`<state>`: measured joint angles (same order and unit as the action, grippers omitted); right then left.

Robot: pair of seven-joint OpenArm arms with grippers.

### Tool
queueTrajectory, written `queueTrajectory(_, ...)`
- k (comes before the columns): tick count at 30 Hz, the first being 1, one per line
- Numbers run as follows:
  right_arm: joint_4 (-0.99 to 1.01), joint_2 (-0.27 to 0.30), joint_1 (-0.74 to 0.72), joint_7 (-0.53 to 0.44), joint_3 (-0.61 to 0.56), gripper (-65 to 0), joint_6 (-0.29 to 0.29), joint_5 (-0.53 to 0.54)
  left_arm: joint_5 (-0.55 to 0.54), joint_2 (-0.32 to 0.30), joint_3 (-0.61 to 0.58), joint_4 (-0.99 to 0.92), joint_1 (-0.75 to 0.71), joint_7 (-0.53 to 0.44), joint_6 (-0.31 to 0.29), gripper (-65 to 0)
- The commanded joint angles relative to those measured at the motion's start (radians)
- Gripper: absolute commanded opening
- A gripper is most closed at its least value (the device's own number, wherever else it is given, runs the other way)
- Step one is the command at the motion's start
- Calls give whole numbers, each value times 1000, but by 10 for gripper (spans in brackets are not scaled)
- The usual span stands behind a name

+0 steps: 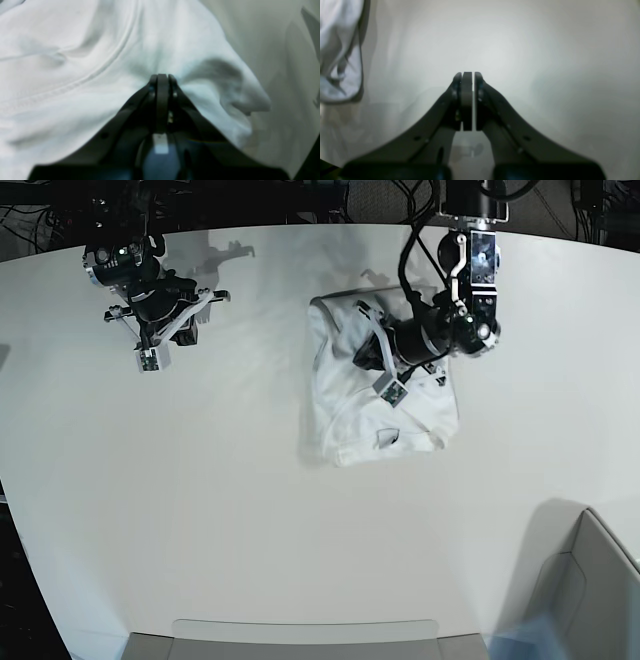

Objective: Fold the T-shirt properly

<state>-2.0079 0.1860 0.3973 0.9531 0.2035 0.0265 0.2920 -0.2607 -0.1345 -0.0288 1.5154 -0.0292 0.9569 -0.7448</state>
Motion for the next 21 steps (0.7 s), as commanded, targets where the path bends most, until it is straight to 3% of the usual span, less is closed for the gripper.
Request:
queueTrajectory(1, -21, 7, -4, -19, 4, -637, 3, 2, 108, -40, 40, -32, 30, 60, 47, -650)
queueTrajectory(5, -21, 7, -2, -19, 7, -637, 3, 2, 107, -103, 129, -95, 110, 58, 47, -650)
queueTrajectory(12, -23, 5, 9, -19, 3, -637, 3, 2, 105, -235, 146, -97, 180, 60, 47, -650)
queueTrajectory(17, -61, 5, 13, -19, 1, -637, 3, 13, 107, -276, 169, 107, 183, 73, 47, -650)
queueTrajectory(21, -63, 65, 44, -19, 3, -637, 3, 120, 107, -254, 283, 357, 182, 234, 47, -650)
